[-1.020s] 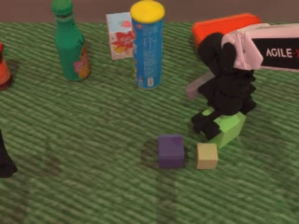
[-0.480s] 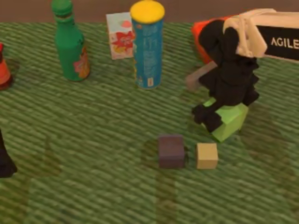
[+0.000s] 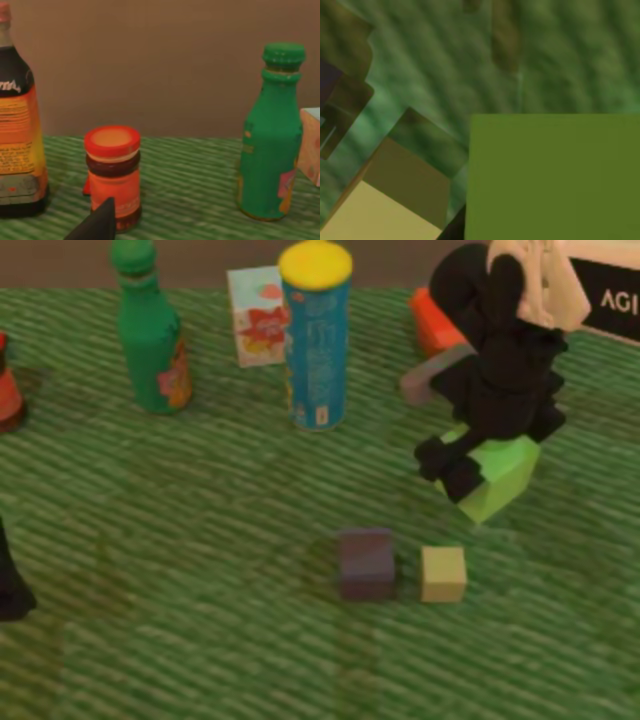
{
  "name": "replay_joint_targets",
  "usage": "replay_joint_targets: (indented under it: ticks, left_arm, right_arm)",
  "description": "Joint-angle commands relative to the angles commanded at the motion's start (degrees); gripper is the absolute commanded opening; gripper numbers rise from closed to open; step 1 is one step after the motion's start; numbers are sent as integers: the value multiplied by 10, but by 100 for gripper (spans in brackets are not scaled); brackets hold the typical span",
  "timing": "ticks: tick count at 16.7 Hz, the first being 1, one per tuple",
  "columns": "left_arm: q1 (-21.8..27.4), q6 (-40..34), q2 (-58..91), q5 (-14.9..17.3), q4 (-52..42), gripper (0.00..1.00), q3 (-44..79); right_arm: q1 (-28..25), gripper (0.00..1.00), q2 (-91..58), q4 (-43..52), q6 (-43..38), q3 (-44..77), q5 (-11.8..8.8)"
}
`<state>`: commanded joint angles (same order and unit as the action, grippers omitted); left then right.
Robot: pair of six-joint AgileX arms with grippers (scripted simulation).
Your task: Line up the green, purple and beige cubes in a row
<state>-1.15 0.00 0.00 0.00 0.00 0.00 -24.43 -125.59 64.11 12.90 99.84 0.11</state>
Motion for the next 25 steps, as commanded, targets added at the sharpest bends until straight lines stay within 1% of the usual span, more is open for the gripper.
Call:
replay_joint_targets:
  ticks: [3, 6, 9, 15, 18, 21, 25]
  left_arm:
    - [0, 0, 0, 0, 0, 100, 0]
    - [0, 0, 0, 0, 0, 100, 0]
    - [0, 0, 0, 0, 0, 100, 0]
    - [0, 0, 0, 0, 0, 100, 0]
    - [0, 0, 0, 0, 0, 100, 0]
    - [0, 0, 0, 0, 0, 100, 0]
    - [0, 0, 0, 0, 0, 100, 0]
  right_arm:
    - [-11, 0, -14, 12, -20, 20, 0]
    - [-44, 0, -61, 54, -91, 95, 1]
    - [-91, 0, -128, 117, -208, 220, 3]
    - [-198, 0, -267, 253, -490, 509, 4]
    - [-240, 0, -313, 302, -593, 611, 6]
    - [-264, 0, -334, 326, -643, 660, 7]
    - [-266, 0, -336, 328, -648, 664, 8]
